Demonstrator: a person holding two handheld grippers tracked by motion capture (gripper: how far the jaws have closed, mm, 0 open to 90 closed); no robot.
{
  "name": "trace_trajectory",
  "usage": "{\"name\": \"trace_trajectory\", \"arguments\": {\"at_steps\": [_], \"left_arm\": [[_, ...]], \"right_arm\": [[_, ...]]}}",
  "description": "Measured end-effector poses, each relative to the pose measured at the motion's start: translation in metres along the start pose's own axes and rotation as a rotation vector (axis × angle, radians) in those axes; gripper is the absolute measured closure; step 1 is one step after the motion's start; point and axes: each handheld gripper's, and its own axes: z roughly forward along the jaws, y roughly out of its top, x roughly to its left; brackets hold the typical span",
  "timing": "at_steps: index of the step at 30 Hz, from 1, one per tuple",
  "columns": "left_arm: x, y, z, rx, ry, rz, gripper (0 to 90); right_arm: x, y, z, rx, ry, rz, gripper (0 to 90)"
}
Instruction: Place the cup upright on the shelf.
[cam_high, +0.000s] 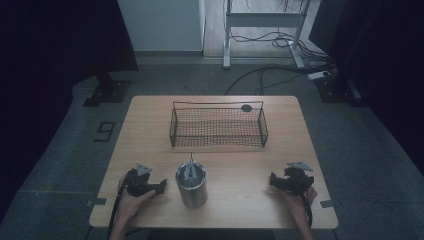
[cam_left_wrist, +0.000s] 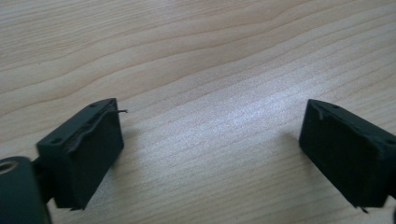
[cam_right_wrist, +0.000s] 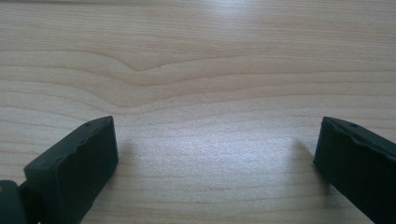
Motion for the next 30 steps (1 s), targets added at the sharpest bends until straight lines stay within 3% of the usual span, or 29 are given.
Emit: {"name": "trace_trajectory", "arguments": {"at_steps": [17, 20, 22, 30], "left_arm": [[-0.003, 0.0, 0.0, 0.0, 0.014, -0.016, 6.3], [-0.003, 0.0, -0.001, 0.0, -0.006, -0.02, 7.4], [-0.005, 0.001, -0.007, -0.026, -0.031, -0.022, 6.7], [-0.01, 0.008, -0.028, -0.089, -0.037, -0.013, 6.7]], "right_arm": [[-0.001, 0.0, 0.0, -0.001, -0.001, -0.001, 0.0], [-0.001, 0.0, 0.0, -0.001, -0.001, -0.001, 0.0], [-0.001, 0.0, 0.0, -0.001, -0.001, -0.001, 0.0], [-0.001, 0.0, 0.0, -0.001, -0.001, -0.001, 0.0]]}}
